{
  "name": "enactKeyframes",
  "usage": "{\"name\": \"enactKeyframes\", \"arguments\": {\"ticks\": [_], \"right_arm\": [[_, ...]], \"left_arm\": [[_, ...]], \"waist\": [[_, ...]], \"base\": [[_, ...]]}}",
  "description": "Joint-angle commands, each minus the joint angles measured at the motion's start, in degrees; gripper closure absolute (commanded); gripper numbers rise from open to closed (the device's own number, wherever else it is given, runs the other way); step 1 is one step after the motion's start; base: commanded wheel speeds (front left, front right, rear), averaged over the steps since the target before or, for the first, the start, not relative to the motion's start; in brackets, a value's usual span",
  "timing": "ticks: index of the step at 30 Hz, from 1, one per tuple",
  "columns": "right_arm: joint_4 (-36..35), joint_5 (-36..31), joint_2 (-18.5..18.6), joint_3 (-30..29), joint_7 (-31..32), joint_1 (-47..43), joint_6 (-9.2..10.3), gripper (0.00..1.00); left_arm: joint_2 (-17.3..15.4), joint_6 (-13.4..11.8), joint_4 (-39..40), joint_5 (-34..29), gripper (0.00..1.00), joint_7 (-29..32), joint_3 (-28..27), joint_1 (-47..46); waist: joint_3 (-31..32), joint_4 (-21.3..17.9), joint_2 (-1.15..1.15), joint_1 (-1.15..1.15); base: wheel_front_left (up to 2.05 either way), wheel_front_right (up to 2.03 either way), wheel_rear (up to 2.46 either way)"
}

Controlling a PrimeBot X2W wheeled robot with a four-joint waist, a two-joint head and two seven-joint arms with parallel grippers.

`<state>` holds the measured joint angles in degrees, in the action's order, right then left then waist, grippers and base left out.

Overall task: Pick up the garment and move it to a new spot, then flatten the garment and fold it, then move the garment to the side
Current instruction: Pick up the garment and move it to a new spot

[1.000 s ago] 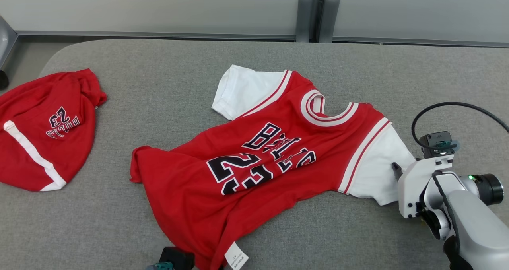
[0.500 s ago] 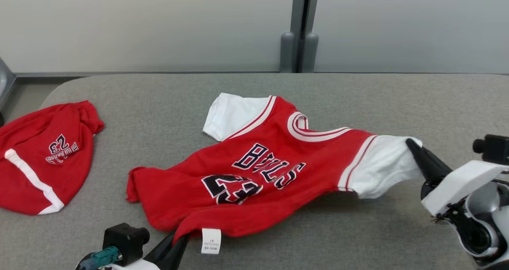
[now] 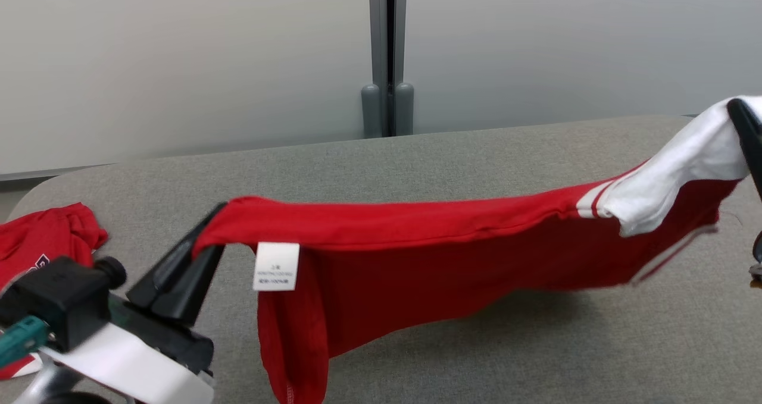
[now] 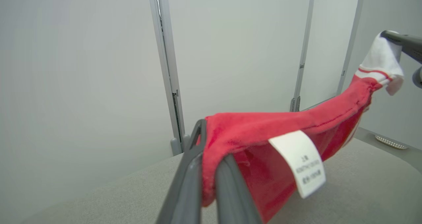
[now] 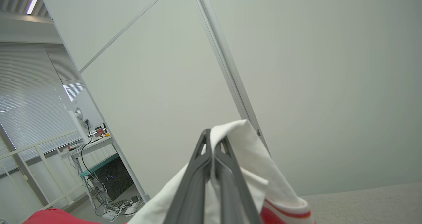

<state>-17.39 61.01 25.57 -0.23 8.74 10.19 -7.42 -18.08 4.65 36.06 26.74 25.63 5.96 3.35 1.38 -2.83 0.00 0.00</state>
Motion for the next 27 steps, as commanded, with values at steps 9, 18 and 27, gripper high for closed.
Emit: {"name": "enactKeyframes", "arguments": {"ticks": [9, 18, 27], "right_arm": [[-2.33, -8.8, -3.93, -4.04, 12.37, 15.34, -0.11, 1.0], [14.9, -23.41, -13.18, -1.41, 15.15, 43.59, -0.11, 1.0], [43.45, -37.0, -19.73, -1.54, -2.07, 67.86, -0.12, 1.0]], "left_arm": [[0.25, 0.3, -7.38, 4.41, 1.0, 1.28, -1.64, -20.24], [-0.07, 1.86, -31.75, 0.78, 1.0, -1.25, 2.47, -48.42], [0.44, 2.51, -59.29, -4.91, 1.0, -17.32, 4.66, -71.35]], "waist": [[-8.77, -0.87, 0.0, 0.0], [-23.24, -0.42, 0.0, 0.0], [-28.53, -0.39, 0.0, 0.0]], "base": [[0.0, 0.0, 0.0], [0.0, 0.0, 0.0], [0.0, 0.0, 0.0]]}}
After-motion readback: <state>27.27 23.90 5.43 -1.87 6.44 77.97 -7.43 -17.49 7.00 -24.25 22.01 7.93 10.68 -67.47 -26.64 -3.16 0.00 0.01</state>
